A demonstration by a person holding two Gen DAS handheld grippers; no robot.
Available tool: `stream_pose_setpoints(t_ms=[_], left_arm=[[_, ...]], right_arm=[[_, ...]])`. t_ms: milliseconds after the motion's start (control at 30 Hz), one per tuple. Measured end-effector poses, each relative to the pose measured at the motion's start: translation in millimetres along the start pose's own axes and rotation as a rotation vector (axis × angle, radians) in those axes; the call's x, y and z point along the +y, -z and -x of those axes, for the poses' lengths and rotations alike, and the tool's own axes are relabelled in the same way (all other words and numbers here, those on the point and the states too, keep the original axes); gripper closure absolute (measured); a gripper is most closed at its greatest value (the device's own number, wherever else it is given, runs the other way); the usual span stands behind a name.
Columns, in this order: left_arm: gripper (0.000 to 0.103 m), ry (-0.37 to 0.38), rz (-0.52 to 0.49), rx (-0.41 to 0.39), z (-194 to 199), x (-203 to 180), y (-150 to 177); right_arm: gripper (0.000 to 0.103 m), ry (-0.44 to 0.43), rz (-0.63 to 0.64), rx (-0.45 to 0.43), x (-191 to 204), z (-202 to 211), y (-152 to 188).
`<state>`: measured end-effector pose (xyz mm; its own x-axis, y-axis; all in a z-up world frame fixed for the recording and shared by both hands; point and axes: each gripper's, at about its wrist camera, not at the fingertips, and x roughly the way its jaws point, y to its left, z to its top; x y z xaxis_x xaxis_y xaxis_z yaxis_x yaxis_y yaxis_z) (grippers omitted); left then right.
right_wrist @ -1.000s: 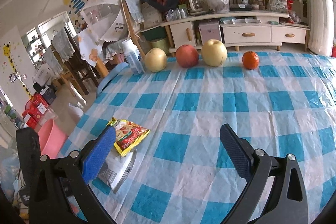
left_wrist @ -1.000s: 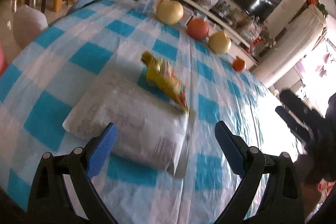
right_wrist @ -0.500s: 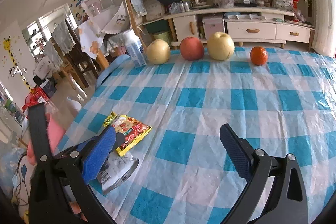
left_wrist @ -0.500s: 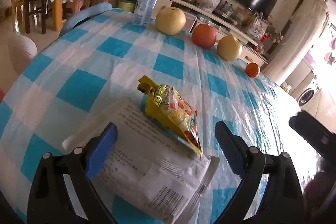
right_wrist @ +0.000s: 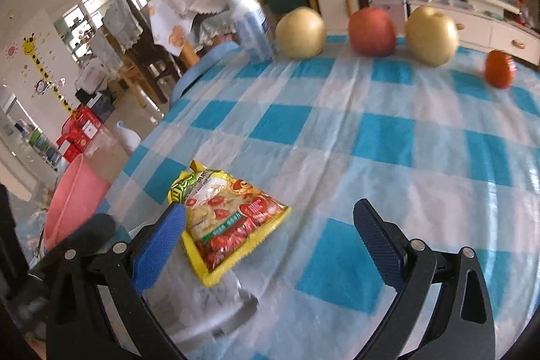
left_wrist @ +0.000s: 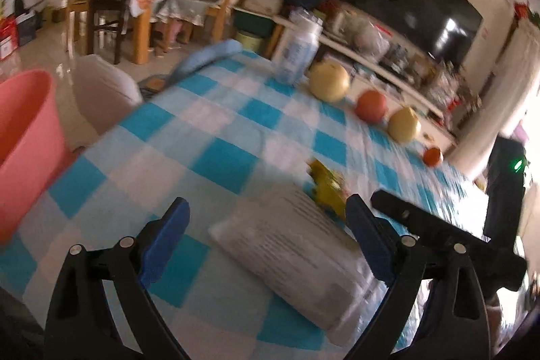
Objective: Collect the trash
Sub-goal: 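Grasp the white printed bag with the left gripper while the right grasps the yellow snack bag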
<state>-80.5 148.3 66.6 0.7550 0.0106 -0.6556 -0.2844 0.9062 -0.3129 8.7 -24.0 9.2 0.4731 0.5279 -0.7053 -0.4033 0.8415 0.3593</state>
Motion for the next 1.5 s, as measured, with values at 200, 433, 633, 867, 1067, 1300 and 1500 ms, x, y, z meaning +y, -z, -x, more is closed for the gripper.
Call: stream_pose_setpoints(t_ms=[200, 433, 633, 867, 1067, 1300, 1500], left_arm=[[0.009, -0.009, 0.077, 0.009, -6.6, 25.9, -5.9], [0.009, 0.023, 0.1, 0.032, -14.2, 33.0, -4.3], [0.009, 0.041, 0.112, 0.051, -16.8, 33.6, -1.9], [0.009, 0.074, 0.102, 0.067, -12.4, 19.4, 5.4], [0.009, 0.084, 0.057, 0.122, -14.3, -7.8, 21.4], [0.009, 0.059, 0.042, 0.167, -19.1, -35.6, 32.9], [0.009, 0.0, 0.058, 0.211, -37.2, -47.4, 31.8]], right_arm=[[0.005, -0.051, 0.114, 0.028, 27.5, -17.3, -5.7], [0.015, -0.007, 0.223, 0.099, 35.8, -36.5, -5.9], [0.029, -0.029, 0.259, 0.105, 39.2, -33.9, -3.4], [0.039, -0.018, 0.23, 0.094, 27.8, -21.0, 0.0], [0.041, 0.087, 0.162, 0.06, -5.1, -1.9, -0.2], [0.041, 0.205, 0.099, 0.039, -34.1, 14.3, -0.6], [0.041, 0.212, 0.05, 0.037, -45.6, 18.7, -2.2]])
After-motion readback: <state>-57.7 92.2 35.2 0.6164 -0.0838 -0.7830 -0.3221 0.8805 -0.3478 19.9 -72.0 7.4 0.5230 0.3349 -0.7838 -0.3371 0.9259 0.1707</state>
